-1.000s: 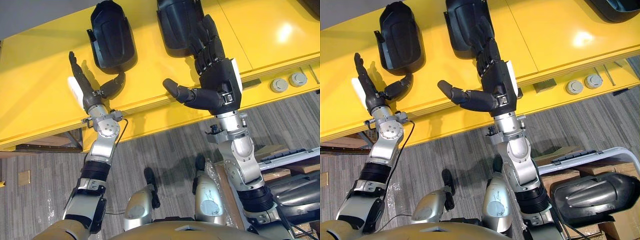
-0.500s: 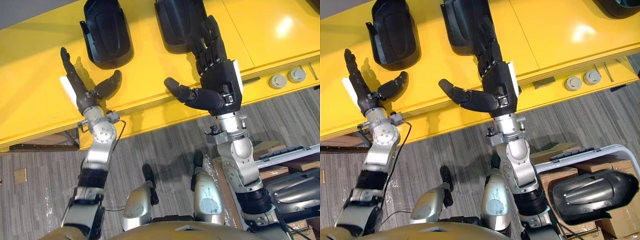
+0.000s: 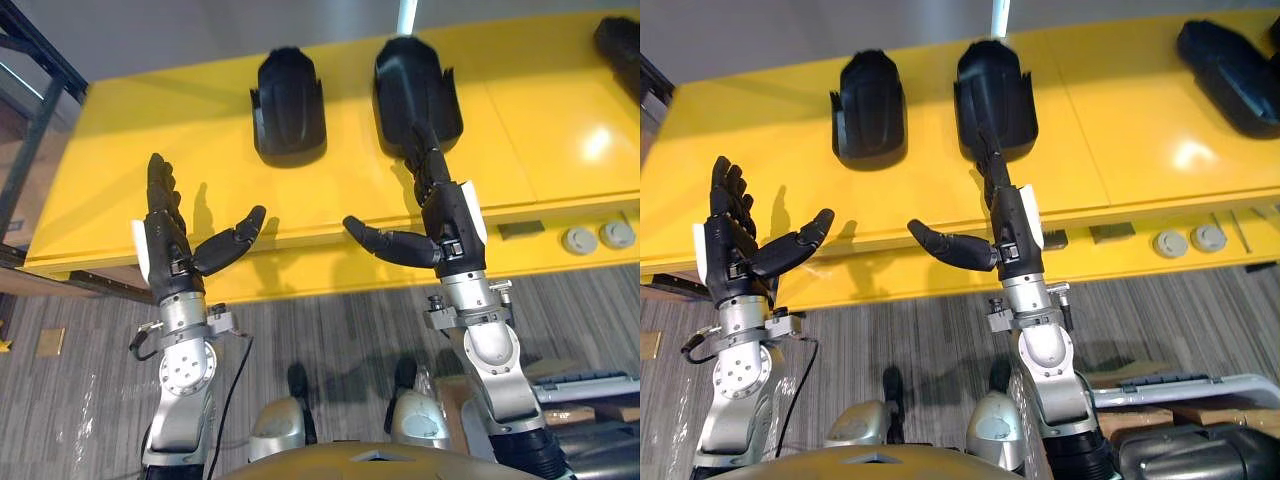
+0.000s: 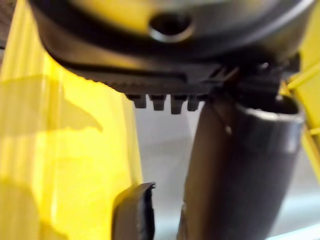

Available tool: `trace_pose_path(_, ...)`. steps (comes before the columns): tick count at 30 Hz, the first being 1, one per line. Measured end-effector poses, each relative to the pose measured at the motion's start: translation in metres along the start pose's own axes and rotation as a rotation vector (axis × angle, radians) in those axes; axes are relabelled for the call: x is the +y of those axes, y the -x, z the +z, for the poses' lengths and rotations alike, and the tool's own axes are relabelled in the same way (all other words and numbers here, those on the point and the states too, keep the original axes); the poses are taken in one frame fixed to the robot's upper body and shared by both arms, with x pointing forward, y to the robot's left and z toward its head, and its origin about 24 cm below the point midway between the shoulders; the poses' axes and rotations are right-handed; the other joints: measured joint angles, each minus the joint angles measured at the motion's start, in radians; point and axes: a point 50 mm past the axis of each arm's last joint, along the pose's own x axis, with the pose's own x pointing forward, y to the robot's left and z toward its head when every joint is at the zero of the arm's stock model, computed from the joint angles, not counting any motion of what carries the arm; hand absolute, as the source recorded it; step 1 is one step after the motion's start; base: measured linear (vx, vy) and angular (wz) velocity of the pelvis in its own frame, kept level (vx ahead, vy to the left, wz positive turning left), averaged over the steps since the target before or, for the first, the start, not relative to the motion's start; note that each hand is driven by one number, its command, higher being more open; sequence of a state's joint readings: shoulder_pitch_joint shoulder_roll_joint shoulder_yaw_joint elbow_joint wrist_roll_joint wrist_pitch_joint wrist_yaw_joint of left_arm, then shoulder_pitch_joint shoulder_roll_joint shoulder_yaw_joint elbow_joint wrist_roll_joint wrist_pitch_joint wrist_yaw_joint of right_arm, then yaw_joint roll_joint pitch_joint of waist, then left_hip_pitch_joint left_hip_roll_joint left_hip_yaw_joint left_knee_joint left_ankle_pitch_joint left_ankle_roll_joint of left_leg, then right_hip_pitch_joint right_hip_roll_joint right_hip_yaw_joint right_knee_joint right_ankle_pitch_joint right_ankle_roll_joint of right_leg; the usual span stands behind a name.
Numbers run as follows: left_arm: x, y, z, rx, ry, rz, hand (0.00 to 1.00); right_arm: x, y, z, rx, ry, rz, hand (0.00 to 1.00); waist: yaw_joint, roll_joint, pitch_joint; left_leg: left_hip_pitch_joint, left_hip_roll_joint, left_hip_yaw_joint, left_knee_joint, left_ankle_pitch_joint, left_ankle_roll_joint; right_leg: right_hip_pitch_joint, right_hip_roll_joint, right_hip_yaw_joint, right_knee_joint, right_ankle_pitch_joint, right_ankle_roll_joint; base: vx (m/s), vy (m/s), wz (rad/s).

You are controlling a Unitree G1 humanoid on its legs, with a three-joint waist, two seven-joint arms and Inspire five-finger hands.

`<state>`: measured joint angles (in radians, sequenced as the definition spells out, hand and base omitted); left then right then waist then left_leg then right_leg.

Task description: Walk over and take three plastic housings, then place them on the shelf

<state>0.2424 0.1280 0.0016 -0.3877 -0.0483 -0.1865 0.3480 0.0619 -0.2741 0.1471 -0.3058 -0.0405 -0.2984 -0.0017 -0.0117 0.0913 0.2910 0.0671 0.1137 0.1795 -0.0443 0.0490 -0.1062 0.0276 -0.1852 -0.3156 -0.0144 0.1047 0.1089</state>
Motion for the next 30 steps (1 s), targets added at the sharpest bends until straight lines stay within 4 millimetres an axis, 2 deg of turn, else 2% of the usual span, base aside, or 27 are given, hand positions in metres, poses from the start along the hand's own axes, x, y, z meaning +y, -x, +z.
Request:
trace_pose_path(2,0.0,0.0,0.004,-0.015,0.049,-0.026,1.0,-0.003,-0.004,0.002,-0.016,0.068,0.056,1.0,0.009,-0.004,-0.01,0.023,0.002,-0.012,-0.005,0.0,-0.002,0.036,0.003,-0.013,-0.011,0.002,0.001,0.03,-0.015,0.16)
trace_pose_path(5,0.001,-0.001,0.008,-0.03,0.114,-0.081,1.0,0.0,-0.024,0.0,-0.046,0.12,0.198,1.0,0.024,-0.02,-0.047,0.033,0.004,-0.031,-0.013,0.001,-0.005,0.065,0.007,-0.038,-0.029,0.002,0.002,-0.01,-0.014,0.18)
trace_pose_path(7,0.0,-0.001,0.009,-0.031,0.154,-0.132,1.0,0.001,-0.038,-0.011,-0.016,0.154,0.267,1.0,0.044,-0.035,-0.063,0.046,0.005,-0.049,-0.017,0.003,-0.008,0.092,0.01,-0.057,-0.039,0.003,0.002,0.0,-0.007,0.21)
trace_pose_path(9,0.001,0.0,0.008,-0.025,0.157,-0.157,1.0,-0.001,-0.043,-0.023,0.031,0.173,0.283,1.0,0.068,-0.043,-0.077,0.048,0.004,-0.056,-0.023,0.007,-0.008,0.099,0.01,-0.067,-0.04,0.003,0.002,0.0,0.001,0.2)
trace_pose_path(13,0.008,0.005,0.005,-0.003,0.127,-0.174,1.0,-0.008,-0.054,-0.041,0.112,0.207,0.288,1.0,0.093,-0.049,-0.083,0.049,0.0,-0.079,-0.039,0.021,-0.009,0.108,0.007,-0.091,-0.04,0.003,0.002,0.0,0.006,0.17)
trace_pose_path(21,0.008,0.008,0.004,0.009,0.116,-0.219,1.0,-0.013,-0.08,-0.04,0.098,0.277,0.326,1.0,0.112,-0.052,-0.084,0.047,0.003,-0.092,-0.043,0.027,-0.013,0.121,0.007,-0.114,-0.041,0.003,0.002,-0.02,0.005,0.07)
trace_pose_path(30,0.006,0.009,-0.002,0.042,0.147,-0.231,1.0,-0.01,-0.094,-0.052,0.156,0.305,0.401,1.0,0.126,-0.069,-0.094,0.046,0.001,-0.097,-0.043,0.033,-0.01,0.124,0.006,-0.119,-0.041,0.003,0.002,0.0,0.003,0.02)
